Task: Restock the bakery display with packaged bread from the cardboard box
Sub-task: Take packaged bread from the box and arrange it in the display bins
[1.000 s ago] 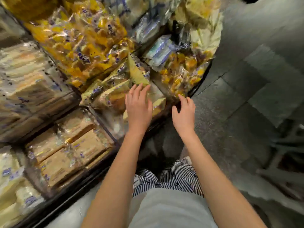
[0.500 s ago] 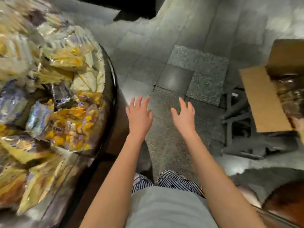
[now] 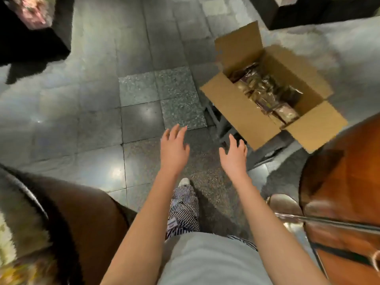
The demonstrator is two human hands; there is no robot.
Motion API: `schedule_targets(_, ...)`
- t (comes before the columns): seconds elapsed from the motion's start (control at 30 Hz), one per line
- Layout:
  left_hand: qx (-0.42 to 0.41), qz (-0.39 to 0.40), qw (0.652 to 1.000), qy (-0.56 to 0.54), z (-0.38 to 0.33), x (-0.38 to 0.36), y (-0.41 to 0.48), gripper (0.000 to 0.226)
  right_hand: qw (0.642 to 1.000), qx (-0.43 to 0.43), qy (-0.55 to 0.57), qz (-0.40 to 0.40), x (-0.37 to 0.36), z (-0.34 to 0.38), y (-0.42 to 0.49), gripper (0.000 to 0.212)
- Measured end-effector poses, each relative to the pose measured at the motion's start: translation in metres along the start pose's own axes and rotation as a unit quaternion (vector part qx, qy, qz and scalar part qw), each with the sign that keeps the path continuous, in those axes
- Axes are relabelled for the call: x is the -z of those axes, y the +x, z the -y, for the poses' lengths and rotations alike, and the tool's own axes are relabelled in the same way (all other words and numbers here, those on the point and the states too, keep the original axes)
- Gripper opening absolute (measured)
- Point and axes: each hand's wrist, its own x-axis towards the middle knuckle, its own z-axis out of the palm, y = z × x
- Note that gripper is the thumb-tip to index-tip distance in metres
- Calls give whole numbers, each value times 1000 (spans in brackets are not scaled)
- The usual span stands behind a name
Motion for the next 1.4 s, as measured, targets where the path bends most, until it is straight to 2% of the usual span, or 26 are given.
schedule_targets(0.27, -49, 75, 996, 23, -31, -7, 167, 52, 998, -55, -13, -12, 18, 40, 108, 60)
schedule_targets(0.5, -97, 147, 984, 27, -80, -45, 237, 50, 981, -181, 54, -46, 46, 5, 173, 61)
schedule_targets(0.67, -107, 194, 974, 43, -117, -85, 281, 46, 970, -218, 81, -75, 63, -26, 234, 61)
schedule_targets(0.8, -97, 194, 976, 38, -153, -108, 327, 50, 972, -222, 51, -60, 87, -46, 295, 59)
schedule_targets(0.97, -50, 234, 970, 34, -204, -161, 402, 49, 971, -232, 37, -38, 118, -84, 373, 56)
schedule_targets(1.1, -48, 255, 966, 11, -233, -213, 456, 48, 971, -237, 20, -7, 134, -117, 430, 56)
schedule_targets(1.4, -49, 341, 933, 104, -255, -322, 556, 56, 973, -227, 22, 42, 133, -175, 544, 64)
